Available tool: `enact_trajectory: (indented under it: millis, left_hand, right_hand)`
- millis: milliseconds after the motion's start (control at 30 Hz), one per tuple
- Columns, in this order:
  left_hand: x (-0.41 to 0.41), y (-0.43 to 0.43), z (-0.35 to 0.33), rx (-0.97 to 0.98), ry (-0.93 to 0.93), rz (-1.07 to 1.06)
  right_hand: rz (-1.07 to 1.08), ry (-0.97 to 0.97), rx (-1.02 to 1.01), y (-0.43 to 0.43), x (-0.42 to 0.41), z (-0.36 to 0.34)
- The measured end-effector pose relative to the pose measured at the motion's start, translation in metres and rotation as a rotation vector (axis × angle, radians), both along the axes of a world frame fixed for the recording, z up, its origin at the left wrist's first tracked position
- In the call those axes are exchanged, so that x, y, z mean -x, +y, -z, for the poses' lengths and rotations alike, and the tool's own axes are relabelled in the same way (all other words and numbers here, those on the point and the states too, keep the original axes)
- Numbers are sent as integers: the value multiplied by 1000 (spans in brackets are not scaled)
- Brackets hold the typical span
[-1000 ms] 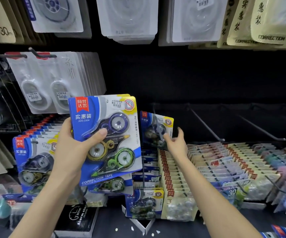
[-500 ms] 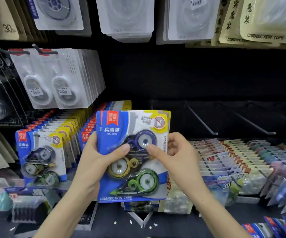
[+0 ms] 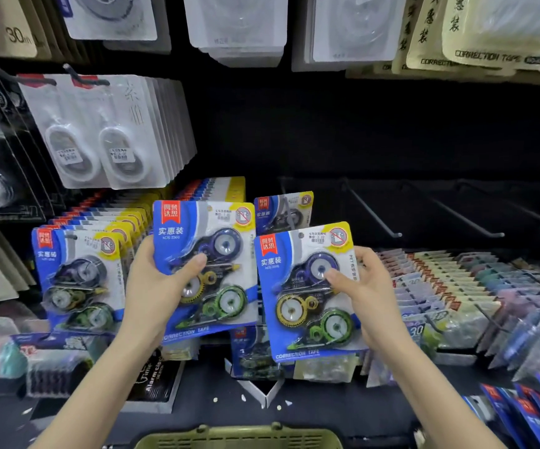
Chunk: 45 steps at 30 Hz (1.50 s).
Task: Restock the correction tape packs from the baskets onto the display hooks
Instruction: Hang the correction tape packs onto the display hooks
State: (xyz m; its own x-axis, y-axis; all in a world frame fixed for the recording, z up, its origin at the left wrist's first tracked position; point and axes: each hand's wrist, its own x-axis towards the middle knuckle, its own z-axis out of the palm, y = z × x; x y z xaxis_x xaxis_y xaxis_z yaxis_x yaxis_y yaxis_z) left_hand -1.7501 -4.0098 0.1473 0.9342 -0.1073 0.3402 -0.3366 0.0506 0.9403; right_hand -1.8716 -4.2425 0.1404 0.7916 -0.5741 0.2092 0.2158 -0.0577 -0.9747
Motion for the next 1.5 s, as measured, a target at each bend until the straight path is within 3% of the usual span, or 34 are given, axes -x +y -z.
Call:
enact_trajectory:
  millis: [200, 567, 767, 833, 1033, 1167, 1333, 1500]
  left_hand:
    - [-2, 2, -7, 5, -36, -65]
    - [-6, -1, -6, -28, -24, -70]
    - [-7, -1, -5, -80, -74, -77]
    - [-7, -1, -6, -103, -101, -77]
    - [-13, 0, -3, -133, -126, -89]
    - [-15, -4, -1, -133, -138, -99]
    - [-21, -6, 1, -129, -137, -70]
    - [-22, -6, 0, -123, -123, -45]
  right_hand:
    - [69, 39, 157, -1, -10, 0]
    - [66, 78, 28, 0, -12, 0]
    - [223, 187, 453, 4, -15, -2]
    - [226, 185, 476, 1, -21, 2]
    - [56, 33, 10, -31, -72, 30]
    - [-23, -23, -157, -45, -113, 45]
    - [18, -8, -252, -54, -166, 53]
    - [40, 106, -152, -63, -178, 51]
